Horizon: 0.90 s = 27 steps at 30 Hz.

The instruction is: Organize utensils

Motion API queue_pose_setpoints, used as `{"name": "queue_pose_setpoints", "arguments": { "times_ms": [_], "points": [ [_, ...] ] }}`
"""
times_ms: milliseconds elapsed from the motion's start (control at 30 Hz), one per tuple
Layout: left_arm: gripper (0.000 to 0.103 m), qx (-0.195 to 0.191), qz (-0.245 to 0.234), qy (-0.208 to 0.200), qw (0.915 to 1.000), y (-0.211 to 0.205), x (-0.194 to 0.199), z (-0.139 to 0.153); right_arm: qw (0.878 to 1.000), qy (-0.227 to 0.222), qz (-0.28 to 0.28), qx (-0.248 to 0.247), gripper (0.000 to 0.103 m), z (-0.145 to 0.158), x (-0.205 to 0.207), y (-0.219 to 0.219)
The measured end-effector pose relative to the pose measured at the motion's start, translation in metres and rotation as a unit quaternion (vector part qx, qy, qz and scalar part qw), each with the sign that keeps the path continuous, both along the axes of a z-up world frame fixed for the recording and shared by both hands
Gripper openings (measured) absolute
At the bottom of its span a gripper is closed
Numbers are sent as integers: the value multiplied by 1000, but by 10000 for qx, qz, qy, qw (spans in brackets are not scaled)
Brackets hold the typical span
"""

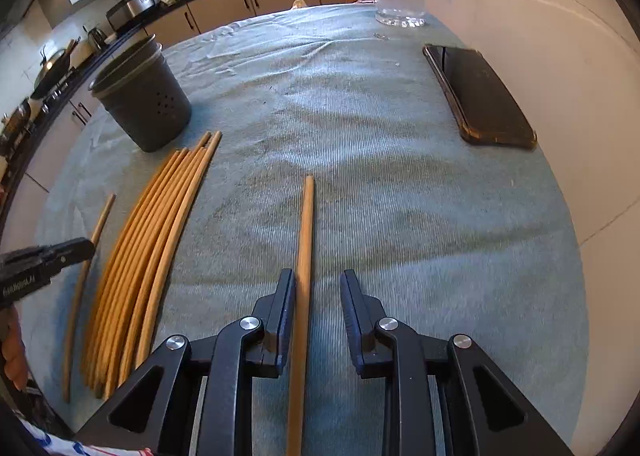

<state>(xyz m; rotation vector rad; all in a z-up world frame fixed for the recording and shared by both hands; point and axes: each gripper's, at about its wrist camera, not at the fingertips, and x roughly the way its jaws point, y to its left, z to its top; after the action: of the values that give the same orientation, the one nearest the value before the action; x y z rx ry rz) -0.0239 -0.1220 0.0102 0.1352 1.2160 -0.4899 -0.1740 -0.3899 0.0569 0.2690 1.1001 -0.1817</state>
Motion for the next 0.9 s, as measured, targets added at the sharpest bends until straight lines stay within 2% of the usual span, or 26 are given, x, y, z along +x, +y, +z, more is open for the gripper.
{"name": "queue_pose_setpoints", "arguments": {
  "times_ms": [133, 267, 333, 400, 433, 533, 600, 733, 900],
  "points": [
    [12, -36, 38, 14, 10000, -6, 19, -1, 9996, 172, 158, -178, 25, -1, 17, 4],
    [12, 14, 22, -63, 10000, -8, 22, 0, 9983, 313, 294, -402, 25, -2, 38, 10],
    [12, 61, -10, -154, 9999, -13, 21, 1, 9972, 360, 373, -534, 20, -2, 48, 15],
    [12, 108, -72, -265, 9996, -18, 20, 0, 9969, 352, 406, -569, 7, -3, 54, 17],
    [5, 161, -113, -346, 9992, -19, 18, -1, 9966, 337, 437, -603, 7, -3, 55, 20],
    [5, 92, -28, -440, 9990, -16, 16, -1, 9966, 238, 457, -648, 6, -2, 54, 23],
    [5, -37, 97, -549, 9984, -9, 14, 8, 9987, -4, 391, -336, 6, 5, 47, 18],
    [5, -339, 166, -996, 9943, 8, -6, 44, 9977, -565, 333, -197, 6, 31, 31, 18],
    [5, -761, 168, -1603, 9840, 23, -47, 97, 9909, -1282, 352, -212, 6, 71, 1, 25]
  ]
}}
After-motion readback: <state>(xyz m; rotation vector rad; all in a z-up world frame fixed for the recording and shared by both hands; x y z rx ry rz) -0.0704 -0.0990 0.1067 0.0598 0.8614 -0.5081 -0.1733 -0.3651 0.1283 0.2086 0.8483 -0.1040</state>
